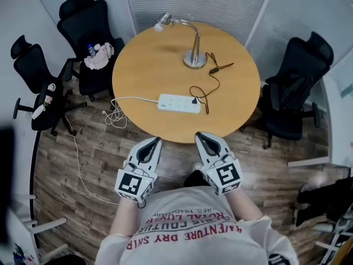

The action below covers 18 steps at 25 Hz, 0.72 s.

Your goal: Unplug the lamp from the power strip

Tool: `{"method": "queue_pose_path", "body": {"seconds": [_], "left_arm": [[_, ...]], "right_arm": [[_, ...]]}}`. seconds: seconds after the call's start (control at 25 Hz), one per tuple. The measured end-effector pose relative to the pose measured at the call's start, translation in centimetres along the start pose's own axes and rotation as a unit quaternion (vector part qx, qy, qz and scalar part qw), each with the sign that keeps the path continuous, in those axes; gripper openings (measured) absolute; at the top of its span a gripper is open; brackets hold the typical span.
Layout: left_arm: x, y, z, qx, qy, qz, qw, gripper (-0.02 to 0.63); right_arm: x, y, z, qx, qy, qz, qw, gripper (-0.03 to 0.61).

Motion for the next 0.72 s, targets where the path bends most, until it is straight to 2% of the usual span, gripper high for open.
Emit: {"method": "queue_pose_path", "body": {"seconds": [0.2,0.4,0.72], "left_arm": [[-0.6,-0.4,5.9,-0.046,0.002,-0.007,0.9989,0.028],[0.5,-1.0,10.4,-0.071,0.016,-0.017,0.9972,0.028],[2.8,0.9,16.6,-0.061,0.055,-0.029,0.9962,0.028]], "right_arm": [[0.0,-7.2,1.6,-0.038,0.009,0.0,0.999,0.03],[0.9,-12.4,3.0,-0.057,0.039,0.002,0.998,0.029],[3.0,-16.6,6.1,-0.07,0.08,0.02,0.994,0.031]]}}
Point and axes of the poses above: the fingertips, and each gripper's own axes: z forward along the fingers, y to its left, x out of its underside, the point moved 7 cm from there along -z, backward along the fingers, and after that the axes turned 6 degrees about -x, right-handed, at the moved point
